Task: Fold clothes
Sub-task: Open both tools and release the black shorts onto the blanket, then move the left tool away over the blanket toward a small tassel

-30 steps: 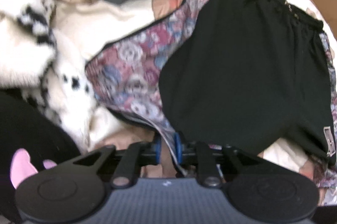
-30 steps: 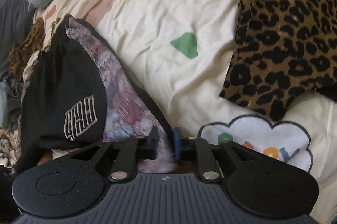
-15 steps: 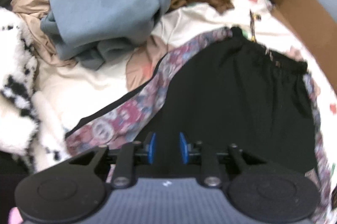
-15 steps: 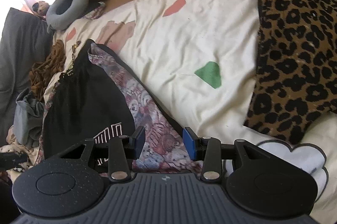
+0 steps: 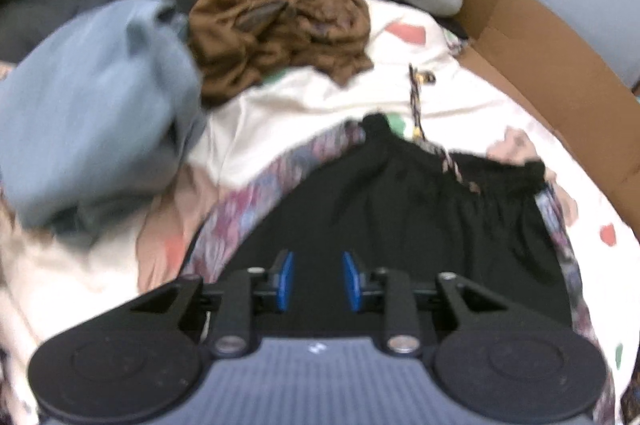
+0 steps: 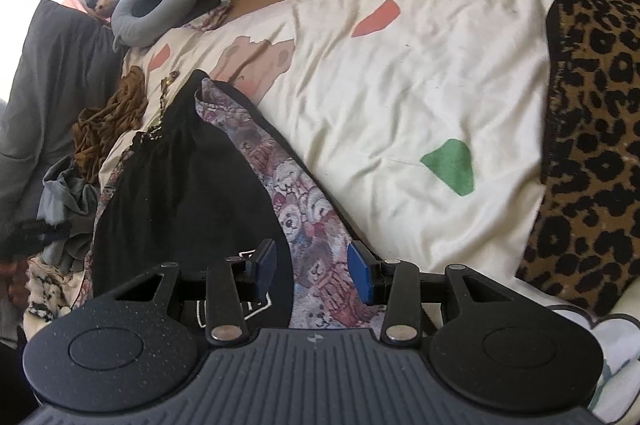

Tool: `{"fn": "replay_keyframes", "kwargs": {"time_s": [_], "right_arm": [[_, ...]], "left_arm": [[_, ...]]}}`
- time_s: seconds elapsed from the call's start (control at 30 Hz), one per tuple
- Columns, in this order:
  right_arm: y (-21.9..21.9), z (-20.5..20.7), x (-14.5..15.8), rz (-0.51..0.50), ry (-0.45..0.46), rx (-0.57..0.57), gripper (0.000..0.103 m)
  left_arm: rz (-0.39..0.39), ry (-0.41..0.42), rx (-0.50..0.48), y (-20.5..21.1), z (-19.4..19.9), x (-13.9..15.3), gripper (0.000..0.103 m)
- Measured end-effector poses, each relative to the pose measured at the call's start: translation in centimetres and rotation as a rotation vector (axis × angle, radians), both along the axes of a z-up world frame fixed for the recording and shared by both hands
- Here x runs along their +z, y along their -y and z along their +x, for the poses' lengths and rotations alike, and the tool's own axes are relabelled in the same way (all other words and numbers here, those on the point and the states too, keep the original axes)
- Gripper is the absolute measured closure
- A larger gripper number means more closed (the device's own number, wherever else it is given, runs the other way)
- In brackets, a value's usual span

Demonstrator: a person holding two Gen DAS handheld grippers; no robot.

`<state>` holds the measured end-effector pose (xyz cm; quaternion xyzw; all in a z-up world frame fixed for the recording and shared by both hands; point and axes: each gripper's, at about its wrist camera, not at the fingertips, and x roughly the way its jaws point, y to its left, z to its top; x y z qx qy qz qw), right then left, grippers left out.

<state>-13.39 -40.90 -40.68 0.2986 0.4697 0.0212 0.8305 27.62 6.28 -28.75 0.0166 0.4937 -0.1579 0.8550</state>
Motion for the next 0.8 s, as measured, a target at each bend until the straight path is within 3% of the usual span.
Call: {"fn": "replay_keyframes", "kwargs": {"time_s": [0.2, 0.43, 0.6, 0.8], "right_arm": [[-0.5, 0.5, -0.2, 0.007, 0.008, 0.002, 0.056], [-0.7, 0.9, -0.3, -0.001, 0.006, 0.015, 0.056], [-0.8, 1.1, -0.3, 0.004, 0.014, 0.011, 0.043], [-1.3, 1.4, -0.5, -0.019, 0.023, 0.027, 0.042]], "left_arm": [[-0.034, 0.075, -0.044, 4.6, 5.1, 1.3, 0.073], [-0.07, 0.08, -0.082, 9.7, 9.2, 1.5, 0.069], [-0.059, 0.095, -0.133, 13.0, 11.1, 1.4, 0.068], [-0.05, 0.102, -0.178, 16.2, 13.8, 0.5, 0.066]]}}
